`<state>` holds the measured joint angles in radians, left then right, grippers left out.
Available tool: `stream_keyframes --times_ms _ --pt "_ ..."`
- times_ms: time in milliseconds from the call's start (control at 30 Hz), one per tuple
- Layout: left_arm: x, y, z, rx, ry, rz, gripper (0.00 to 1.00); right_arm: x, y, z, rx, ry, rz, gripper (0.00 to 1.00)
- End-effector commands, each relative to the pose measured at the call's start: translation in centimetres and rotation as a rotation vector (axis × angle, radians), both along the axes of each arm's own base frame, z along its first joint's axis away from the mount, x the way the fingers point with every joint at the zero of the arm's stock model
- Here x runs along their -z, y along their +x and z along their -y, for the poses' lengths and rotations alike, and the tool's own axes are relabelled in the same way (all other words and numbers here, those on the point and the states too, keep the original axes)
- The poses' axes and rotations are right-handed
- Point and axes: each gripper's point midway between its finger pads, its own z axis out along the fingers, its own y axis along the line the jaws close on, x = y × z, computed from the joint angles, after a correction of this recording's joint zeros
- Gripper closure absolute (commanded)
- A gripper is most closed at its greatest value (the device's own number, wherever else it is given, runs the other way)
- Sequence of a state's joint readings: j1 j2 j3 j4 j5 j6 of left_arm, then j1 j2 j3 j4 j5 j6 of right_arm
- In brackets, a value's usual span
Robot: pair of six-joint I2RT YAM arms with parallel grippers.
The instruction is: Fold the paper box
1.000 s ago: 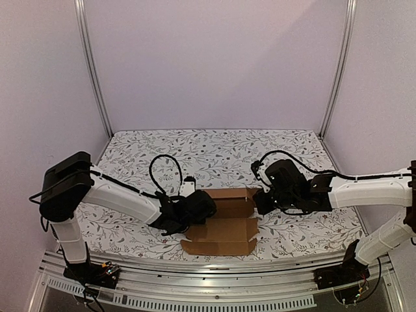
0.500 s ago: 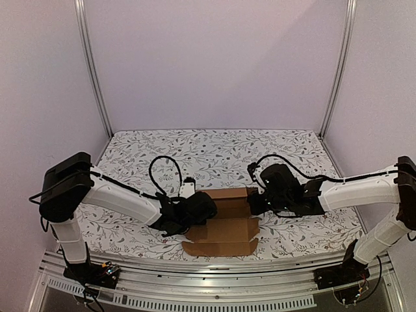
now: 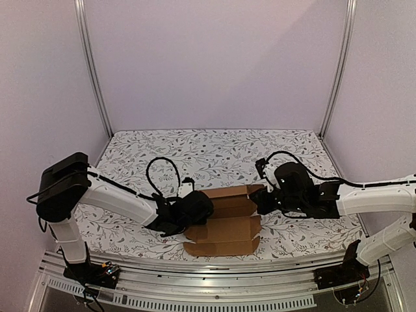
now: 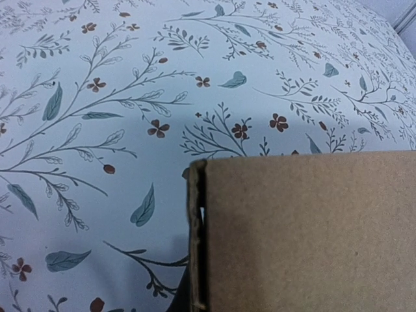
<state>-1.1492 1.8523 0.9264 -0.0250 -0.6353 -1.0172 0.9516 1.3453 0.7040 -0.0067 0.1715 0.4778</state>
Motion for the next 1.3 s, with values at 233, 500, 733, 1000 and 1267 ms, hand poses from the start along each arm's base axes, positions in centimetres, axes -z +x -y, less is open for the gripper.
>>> stream_keyframes --times_ms 233,500,733,1000,1267 --pt "-0.8 -0.2 0.5 0.045 -0.131 -0.063 1.0 -3.4 -5.9 1.3 -0.231 0.102 0.018 1.0" --pt "-1.9 -0.3 1.2 0.061 -0.198 -0.08 1.0 -2.1 -7.6 1.4 -0.276 0.107 -0.023 1.0" --pt "-1.7 -0.4 1.2 0.062 -0.266 -0.112 1.0 -1.0 -8.1 2.0 -0.261 0.095 -0.041 1.0" --pt "-1.6 -0.7 1.1 0.062 -0.35 -0.141 1.0 1.1 -8.8 3.1 -0.23 0.072 -0.073 1.0" --pt "-1.9 -1.2 1.8 0.094 -0.418 -0.167 1.0 2.5 -8.3 3.7 -0.173 0.064 -0.074 1.0"
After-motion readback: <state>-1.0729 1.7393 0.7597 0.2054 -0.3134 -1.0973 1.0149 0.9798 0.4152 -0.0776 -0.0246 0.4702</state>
